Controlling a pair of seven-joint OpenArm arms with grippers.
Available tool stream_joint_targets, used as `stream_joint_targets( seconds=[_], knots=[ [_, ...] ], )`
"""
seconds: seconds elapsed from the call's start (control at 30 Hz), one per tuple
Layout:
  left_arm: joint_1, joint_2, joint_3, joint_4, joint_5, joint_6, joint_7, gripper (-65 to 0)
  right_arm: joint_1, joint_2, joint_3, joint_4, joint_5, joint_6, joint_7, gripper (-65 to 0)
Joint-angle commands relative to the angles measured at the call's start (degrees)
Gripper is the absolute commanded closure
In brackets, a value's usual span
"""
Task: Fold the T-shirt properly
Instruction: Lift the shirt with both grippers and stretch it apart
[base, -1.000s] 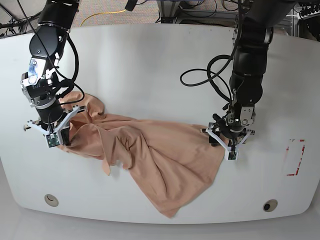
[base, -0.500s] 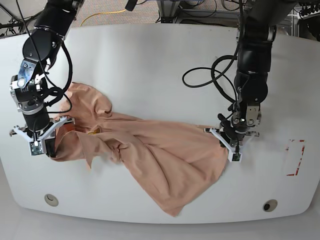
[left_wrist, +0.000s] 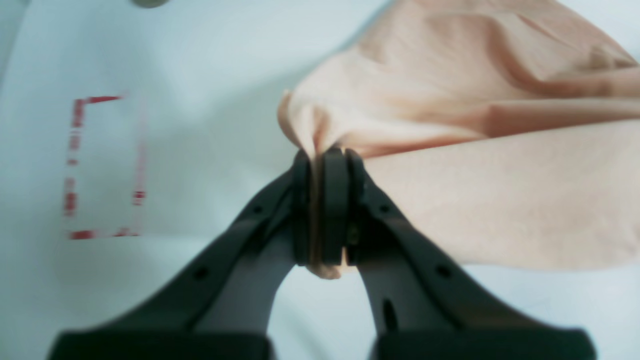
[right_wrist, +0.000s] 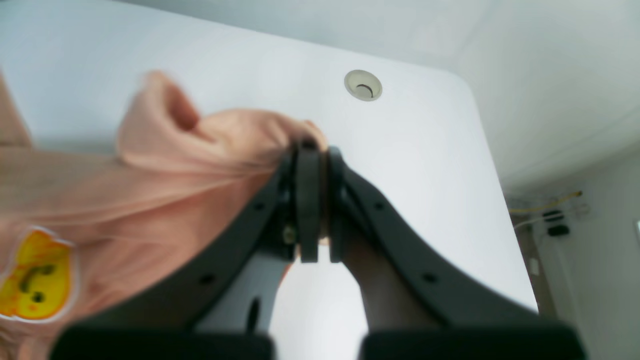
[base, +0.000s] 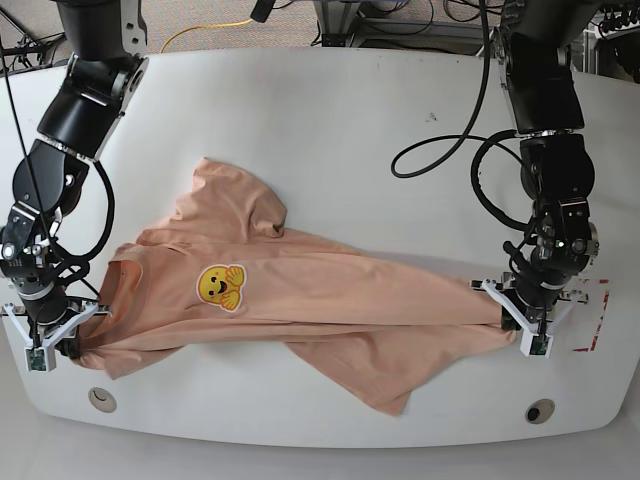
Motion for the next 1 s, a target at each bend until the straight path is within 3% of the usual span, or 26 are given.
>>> stream_joint_targets(
  seconds=[0.0, 0.23, 0.4, 0.7, 0.97],
  knots=[
    [-1.79, -0.29, -1.50, 3.36, -0.20, -1.84, 1.04, 0.0, 3.84, 2.24, 0.17, -3.62, 0.36, -0.32, 1.68, 0.0],
    [3.40, -0.29, -3.70, 10.66, -0.12, -6.68, 6.58, 0.0, 7.53, 3.03, 0.17, -11.18, 0.62, -0.32, 1.33, 0.0],
    [10.96, -0.29, -3.70, 16.99, -0.12, -7.12, 8.08, 0.0, 5.42, 2.86, 0.69, -10.57, 0.62, -0.32, -2.71, 0.0],
    [24.06, -1.70, -4.84, 21.56, -0.29, -7.21, 8.08, 0.0, -6.27, 0.92, 0.78, 2.09, 0.71, -0.32, -7.55, 0.0],
    [33.64, -1.88, -10.29, 22.00, -0.47, -7.30, 7.99, 0.0, -18.49, -2.94, 0.87, 12.64, 0.71, -0.32, -7.90, 0.0]
  ],
)
